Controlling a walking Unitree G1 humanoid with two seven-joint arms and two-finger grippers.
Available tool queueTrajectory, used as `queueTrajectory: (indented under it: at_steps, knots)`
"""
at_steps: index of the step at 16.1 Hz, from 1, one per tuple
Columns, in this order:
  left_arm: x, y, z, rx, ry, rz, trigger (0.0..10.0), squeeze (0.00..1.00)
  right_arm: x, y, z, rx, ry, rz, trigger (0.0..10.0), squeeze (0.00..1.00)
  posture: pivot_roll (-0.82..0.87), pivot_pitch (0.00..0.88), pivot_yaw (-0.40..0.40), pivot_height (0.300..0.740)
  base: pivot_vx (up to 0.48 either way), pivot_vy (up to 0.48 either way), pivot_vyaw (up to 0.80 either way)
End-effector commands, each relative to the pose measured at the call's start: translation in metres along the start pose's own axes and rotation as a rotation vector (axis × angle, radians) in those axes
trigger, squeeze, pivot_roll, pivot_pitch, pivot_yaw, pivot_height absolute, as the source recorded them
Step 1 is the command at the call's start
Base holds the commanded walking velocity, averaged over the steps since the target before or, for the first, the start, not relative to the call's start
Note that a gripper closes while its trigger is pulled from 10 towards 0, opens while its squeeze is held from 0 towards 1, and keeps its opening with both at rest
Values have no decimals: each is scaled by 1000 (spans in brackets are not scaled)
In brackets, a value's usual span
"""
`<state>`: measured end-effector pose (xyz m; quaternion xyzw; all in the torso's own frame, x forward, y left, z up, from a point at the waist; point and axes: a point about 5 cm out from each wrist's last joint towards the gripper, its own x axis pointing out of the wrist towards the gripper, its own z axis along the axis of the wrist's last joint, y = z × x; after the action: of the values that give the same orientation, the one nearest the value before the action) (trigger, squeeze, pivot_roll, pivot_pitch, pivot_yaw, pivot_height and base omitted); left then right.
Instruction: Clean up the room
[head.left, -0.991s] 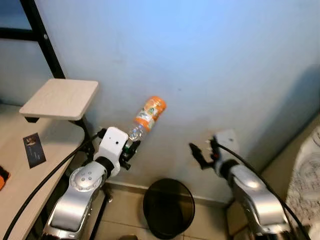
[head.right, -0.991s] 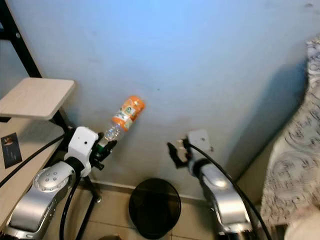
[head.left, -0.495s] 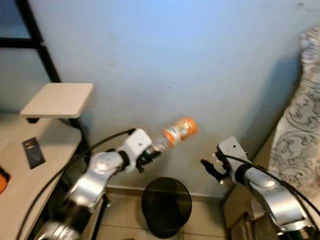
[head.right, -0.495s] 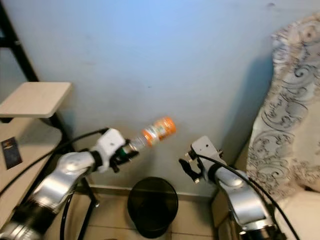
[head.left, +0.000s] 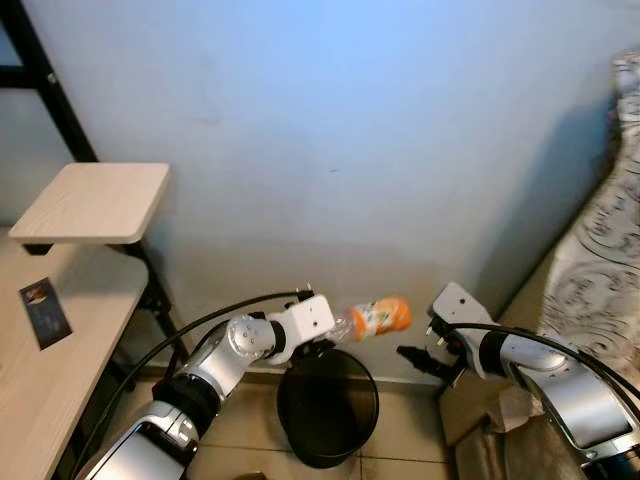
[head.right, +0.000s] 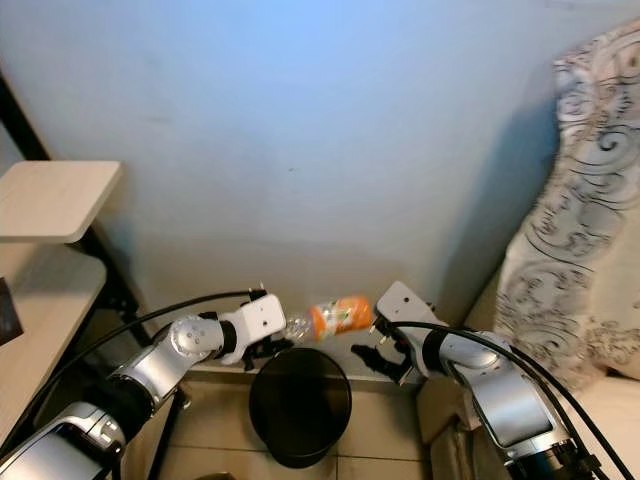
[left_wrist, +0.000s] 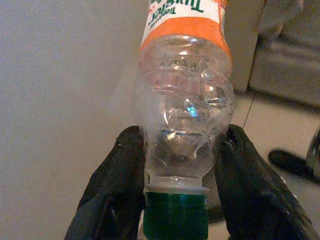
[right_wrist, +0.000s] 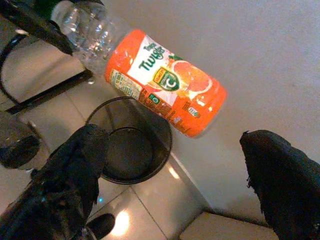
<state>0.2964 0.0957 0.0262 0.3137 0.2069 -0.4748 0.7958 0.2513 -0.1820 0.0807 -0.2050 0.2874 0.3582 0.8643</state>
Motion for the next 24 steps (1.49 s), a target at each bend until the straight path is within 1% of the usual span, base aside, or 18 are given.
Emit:
queueTrajectory:
  at_steps: [1, 3, 4, 6, 9, 10, 11, 14, 17, 18, 19, 20, 21, 22, 23, 24]
  knots:
    - [1, 4, 2, 32, 7, 20, 10000, 0, -3, -1, 6, -25, -7, 12, 10000, 0, -42, 0, -12, 740, 0, 0, 0]
    - [2, 11, 3, 8, -8, 87, 10000, 0, -4, 1, 6, -34, -2, 33, 10000, 0, -40, 0, -11, 740, 0, 0, 0]
    - [3, 11, 3, 8, -9, 84, 10000, 0, -3, 1, 7, -39, 0, 35, 10000, 0, -42, 0, -12, 740, 0, 0, 0]
    - [5, 10, 1, 36, 10, 75, 10000, 0, -2, 3, 8, -43, 0, 43, 10000, 0, -45, 0, -8, 740, 0, 0, 0]
    - [7, 9, 2, 27, 4, 66, 10000, 0, -2, 5, 7, -44, 3, 57, 10000, 0, -48, 0, -5, 740, 0, 0, 0]
    - [7, 9, 1, 29, 8, 66, 10000, 169, -2, 6, 7, -44, 3, 59, 10000, 0, -48, 0, -3, 740, 0, 0, 0]
    - [7, 9, 0, 22, 11, 66, 10000, 1000, -2, 6, 6, -44, 4, 60, 10000, 0, -48, 0, -1, 740, 0, 0, 0]
    - [7, 10, 0, 17, 4, 77, 10000, 1000, -1, 9, 7, -39, -1, 68, 10000, 0, -50, 0, 6, 740, 0, 0, 0]
    - [7, 11, 0, 32, 7, 93, 10000, 1000, 1, 12, 6, -34, -1, 63, 10000, 0, -49, 0, 10, 740, 0, 0, 0]
    - [7, 10, -1, 50, 13, 96, 10000, 1000, 2, 12, 5, -34, 1, 64, 10000, 0, -45, 0, 6, 740, 0, 0, 0]
    - [7, 10, -2, 50, 14, 95, 10000, 984, 2, 13, 5, -35, 2, 66, 10000, 0, -45, 0, 6, 740, 0, 0, 0]
    - [7, 10, -3, 55, 17, 95, 10000, 820, 2, 12, 5, -35, 3, 67, 10000, 0, -40, 0, 1, 740, 0, 0, 0]
    - [5, 10, -5, 70, 19, 99, 10000, 533, 2, 11, 5, -36, 4, 66, 10000, 0, -37, 0, -1, 740, 0, 0, 0]
    - [3, 11, -5, 60, 10, 110, 10000, 251, 3, 10, 5, -35, 6, 65, 10000, 0, -31, 0, -5, 740, 0, 0, 0]
    - [0, 14, -8, -5, -24, 153, 10000, 0, 4, 12, 3, -27, 5, 57, 10000, 0, -24, 0, -10, 740, 0, 0, 0]
    - [-4, 18, -8, -79, -65, 191, 10000, 0, 5, 14, 2, -7, -1, 47, 10000, 0, -24, 0, -10, 740, 0, 0, 0]
